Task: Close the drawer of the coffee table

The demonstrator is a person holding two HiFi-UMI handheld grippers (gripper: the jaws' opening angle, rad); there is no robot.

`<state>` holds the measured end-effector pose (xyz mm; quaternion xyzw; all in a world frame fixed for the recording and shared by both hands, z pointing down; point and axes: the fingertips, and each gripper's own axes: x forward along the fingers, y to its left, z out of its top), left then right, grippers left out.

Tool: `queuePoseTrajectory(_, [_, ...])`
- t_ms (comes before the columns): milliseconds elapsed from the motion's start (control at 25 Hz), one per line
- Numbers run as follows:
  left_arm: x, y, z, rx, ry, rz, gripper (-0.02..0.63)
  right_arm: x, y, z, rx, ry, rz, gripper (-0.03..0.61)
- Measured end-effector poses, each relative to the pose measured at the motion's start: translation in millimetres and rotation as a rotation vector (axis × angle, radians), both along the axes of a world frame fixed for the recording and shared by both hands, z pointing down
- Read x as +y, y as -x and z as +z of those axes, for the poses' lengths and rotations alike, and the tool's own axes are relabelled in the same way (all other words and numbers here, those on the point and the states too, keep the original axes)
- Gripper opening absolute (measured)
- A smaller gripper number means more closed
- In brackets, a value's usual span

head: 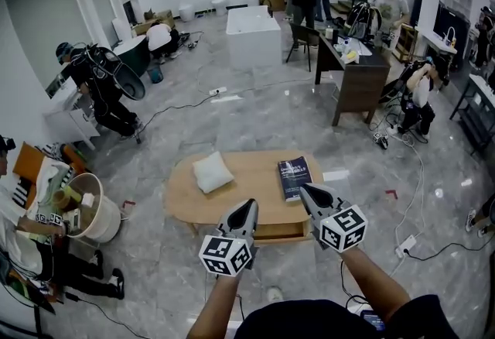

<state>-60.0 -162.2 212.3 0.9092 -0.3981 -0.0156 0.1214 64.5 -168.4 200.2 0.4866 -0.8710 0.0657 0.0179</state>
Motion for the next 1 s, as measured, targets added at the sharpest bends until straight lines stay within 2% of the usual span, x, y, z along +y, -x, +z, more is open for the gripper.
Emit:
queuePoseTrajectory(280, [-22.9,9.0,6.3,0.015,0.008,0.018,0.001,-24.4,11.3,10.3,0.016,0.020,0.015,0.014])
queuePoseTrajectory(560, [-34.6,0.7,10.4,0.072,0.049,0.055,0.000,-38.9,13.3,23.1,0.011,0.050,0.035,0.014])
queuePoseTrajectory(1000, [-43.3,-8.7,42.8,0.033,0.103,0.043,0.000,-53.2,-2.5,46.1,-0.015,0.082,0.044,0.014])
